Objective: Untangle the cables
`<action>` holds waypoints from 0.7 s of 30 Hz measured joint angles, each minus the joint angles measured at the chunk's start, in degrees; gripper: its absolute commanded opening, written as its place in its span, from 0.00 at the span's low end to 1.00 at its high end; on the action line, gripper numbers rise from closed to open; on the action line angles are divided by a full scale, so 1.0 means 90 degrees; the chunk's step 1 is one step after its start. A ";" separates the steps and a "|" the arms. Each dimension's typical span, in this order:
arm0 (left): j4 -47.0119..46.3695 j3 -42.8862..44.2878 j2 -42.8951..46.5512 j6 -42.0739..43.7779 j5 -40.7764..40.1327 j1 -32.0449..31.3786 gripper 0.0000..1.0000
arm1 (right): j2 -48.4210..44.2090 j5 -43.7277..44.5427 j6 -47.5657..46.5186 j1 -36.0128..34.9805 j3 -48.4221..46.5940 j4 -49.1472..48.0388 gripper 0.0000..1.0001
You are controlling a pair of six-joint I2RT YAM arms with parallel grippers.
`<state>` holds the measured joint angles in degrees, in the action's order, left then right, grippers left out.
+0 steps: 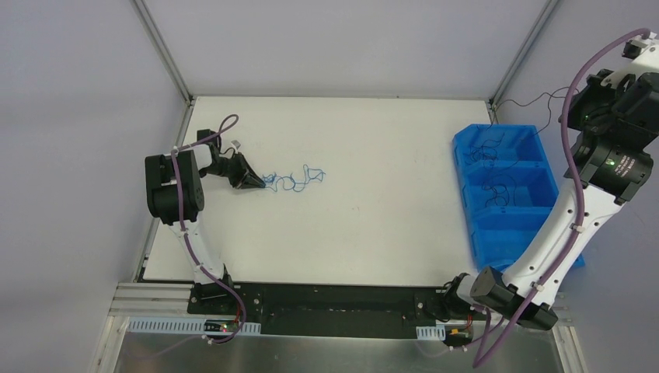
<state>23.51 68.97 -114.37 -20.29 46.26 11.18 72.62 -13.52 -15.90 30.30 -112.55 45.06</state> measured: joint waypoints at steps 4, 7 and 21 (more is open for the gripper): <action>-0.0002 0.0024 0.0000 0.0000 0.0002 0.0000 0.00 | -0.0002 0.0199 -0.0236 0.0182 0.0350 -0.0080 0.00; -0.0002 0.0024 0.0000 0.0029 0.0007 -0.0032 0.00 | -0.0012 0.0274 -0.0452 0.0265 0.0750 -0.0216 0.00; -0.0002 -0.0051 0.0068 0.0381 0.0136 -0.0823 0.00 | -0.0146 0.0066 -0.1802 0.0991 0.3111 -0.0675 0.00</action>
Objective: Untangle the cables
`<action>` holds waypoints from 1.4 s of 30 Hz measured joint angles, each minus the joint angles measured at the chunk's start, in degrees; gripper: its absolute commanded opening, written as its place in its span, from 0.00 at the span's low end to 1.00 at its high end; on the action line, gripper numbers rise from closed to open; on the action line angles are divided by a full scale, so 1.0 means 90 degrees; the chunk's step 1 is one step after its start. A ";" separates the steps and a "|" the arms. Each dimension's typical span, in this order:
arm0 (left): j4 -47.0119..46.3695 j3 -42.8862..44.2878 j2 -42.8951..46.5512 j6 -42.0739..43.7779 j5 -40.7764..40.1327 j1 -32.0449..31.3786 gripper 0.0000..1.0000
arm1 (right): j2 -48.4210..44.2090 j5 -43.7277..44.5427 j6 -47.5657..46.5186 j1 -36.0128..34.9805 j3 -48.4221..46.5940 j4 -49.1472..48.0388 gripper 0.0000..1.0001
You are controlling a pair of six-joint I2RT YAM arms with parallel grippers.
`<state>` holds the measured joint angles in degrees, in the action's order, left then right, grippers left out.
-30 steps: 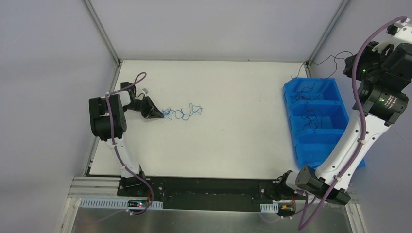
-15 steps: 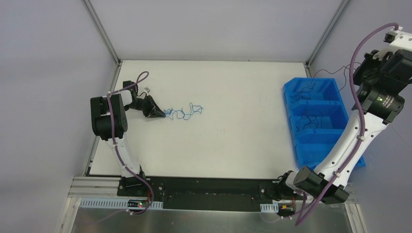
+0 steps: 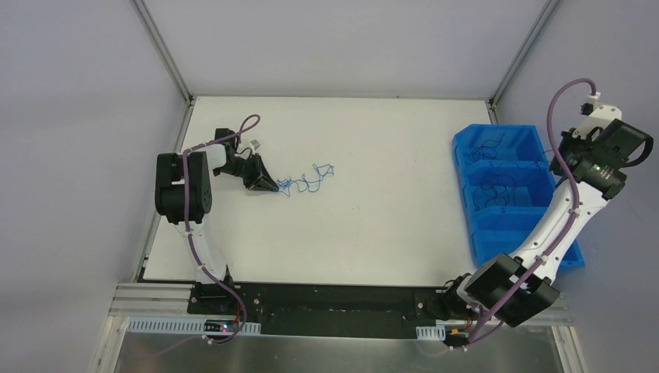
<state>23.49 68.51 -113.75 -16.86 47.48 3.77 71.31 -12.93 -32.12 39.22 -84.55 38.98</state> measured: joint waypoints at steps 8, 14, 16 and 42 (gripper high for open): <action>0.0000 0.0000 0.0034 0.0034 0.0104 -0.0182 0.00 | 0.0697 -0.0381 -0.0556 0.0226 0.0505 -0.0165 0.00; 0.0000 0.0002 0.0046 0.0046 0.0233 -0.0882 0.00 | 0.1965 -0.0600 -0.0709 -0.0075 0.0056 0.0384 0.60; -0.0002 0.0002 0.0046 0.0046 0.0267 -0.1132 0.00 | 0.2195 -0.0763 -0.0542 -0.0160 -0.0172 0.0665 0.65; -0.0512 0.0304 -0.0272 -0.0345 0.0556 -0.2514 0.06 | 0.3058 -0.1868 0.2951 -0.6336 0.1678 -0.1899 0.73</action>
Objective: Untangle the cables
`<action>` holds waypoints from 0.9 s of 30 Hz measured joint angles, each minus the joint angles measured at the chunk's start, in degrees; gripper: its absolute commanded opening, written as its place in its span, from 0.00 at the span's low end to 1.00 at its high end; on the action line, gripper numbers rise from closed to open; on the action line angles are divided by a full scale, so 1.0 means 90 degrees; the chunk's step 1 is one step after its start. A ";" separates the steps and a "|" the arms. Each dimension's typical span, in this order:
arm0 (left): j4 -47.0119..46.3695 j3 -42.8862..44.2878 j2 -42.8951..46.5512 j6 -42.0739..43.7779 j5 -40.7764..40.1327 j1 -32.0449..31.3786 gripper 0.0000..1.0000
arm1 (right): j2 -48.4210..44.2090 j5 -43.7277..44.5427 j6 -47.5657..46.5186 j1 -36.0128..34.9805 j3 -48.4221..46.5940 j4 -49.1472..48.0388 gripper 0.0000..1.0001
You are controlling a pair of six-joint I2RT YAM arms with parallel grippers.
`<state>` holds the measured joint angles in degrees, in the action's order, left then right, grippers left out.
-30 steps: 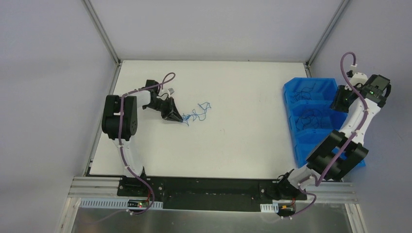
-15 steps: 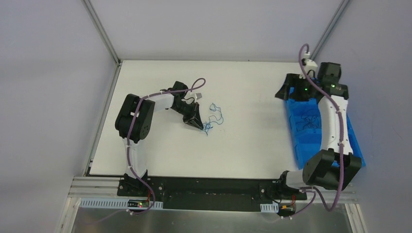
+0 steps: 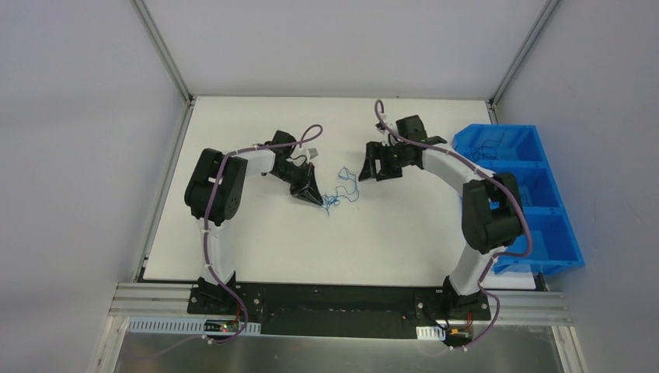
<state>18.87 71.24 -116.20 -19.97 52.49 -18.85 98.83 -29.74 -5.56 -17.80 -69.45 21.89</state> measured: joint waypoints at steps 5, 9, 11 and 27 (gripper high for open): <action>-0.0012 0.0000 -0.0270 -0.0066 0.0005 0.0107 0.17 | 0.1112 0.0172 0.0119 -0.0578 -0.1008 -0.0478 0.72; -0.0022 0.0000 -0.0291 -0.0126 0.0114 0.0228 0.21 | 0.1639 0.0255 0.0129 -0.0857 -0.1392 -0.0675 0.69; -0.0019 -0.0012 -0.0291 -0.0165 0.0141 0.0291 0.24 | 0.1848 0.0296 0.0126 -0.0964 -0.1435 -0.0709 0.67; -0.0041 -0.0498 -0.0102 -0.0182 0.0308 0.0789 0.00 | 0.1676 0.0780 -0.0393 -0.0930 -0.1149 -0.0153 0.00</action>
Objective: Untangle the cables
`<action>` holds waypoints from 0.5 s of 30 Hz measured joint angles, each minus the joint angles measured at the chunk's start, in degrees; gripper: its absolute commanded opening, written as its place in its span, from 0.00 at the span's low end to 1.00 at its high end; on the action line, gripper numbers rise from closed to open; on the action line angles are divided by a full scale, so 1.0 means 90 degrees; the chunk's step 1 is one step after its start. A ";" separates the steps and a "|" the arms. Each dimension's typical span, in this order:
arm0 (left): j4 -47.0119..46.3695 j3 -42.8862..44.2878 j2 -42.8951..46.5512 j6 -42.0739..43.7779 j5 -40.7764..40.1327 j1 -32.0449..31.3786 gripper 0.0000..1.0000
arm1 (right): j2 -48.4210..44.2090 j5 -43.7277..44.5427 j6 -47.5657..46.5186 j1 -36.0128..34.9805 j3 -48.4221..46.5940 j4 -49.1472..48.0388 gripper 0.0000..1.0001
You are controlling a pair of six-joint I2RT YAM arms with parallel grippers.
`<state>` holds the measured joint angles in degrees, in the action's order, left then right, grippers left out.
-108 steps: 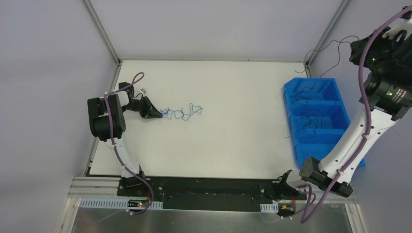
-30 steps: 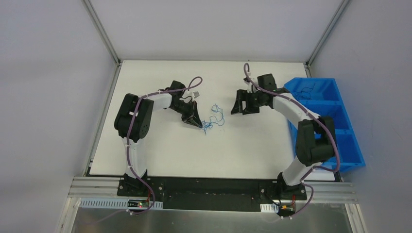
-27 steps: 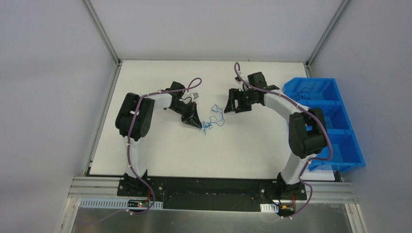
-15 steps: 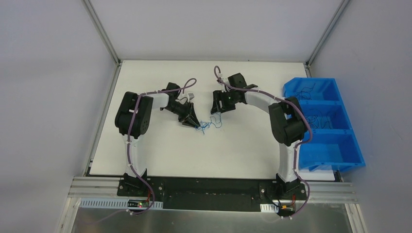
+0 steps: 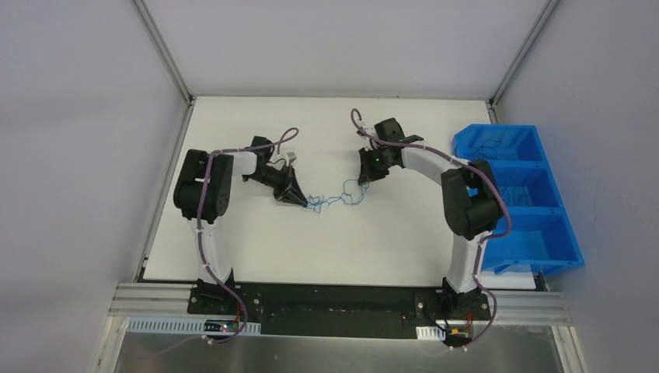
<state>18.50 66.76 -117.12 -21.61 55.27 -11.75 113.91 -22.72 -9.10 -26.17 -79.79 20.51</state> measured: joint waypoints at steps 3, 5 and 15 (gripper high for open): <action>0.0202 -0.0270 0.0313 0.0148 -0.0034 0.0607 0.00 | -0.0614 0.0345 -0.0209 0.0425 0.0389 0.0199 0.00; 0.0393 -0.0328 0.0486 0.0318 -0.0070 0.1025 0.00 | -0.1018 0.0670 -0.0364 0.0831 0.0559 0.0338 0.00; 0.1899 -0.0002 0.0765 0.1727 -0.0376 0.2261 0.09 | -0.2079 0.1115 -0.0886 0.1751 0.0707 0.0809 0.00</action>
<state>35.59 66.74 -110.24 -6.07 51.88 8.60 95.20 -12.69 -17.08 -10.41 -73.43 27.79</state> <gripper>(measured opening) 0.006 0.008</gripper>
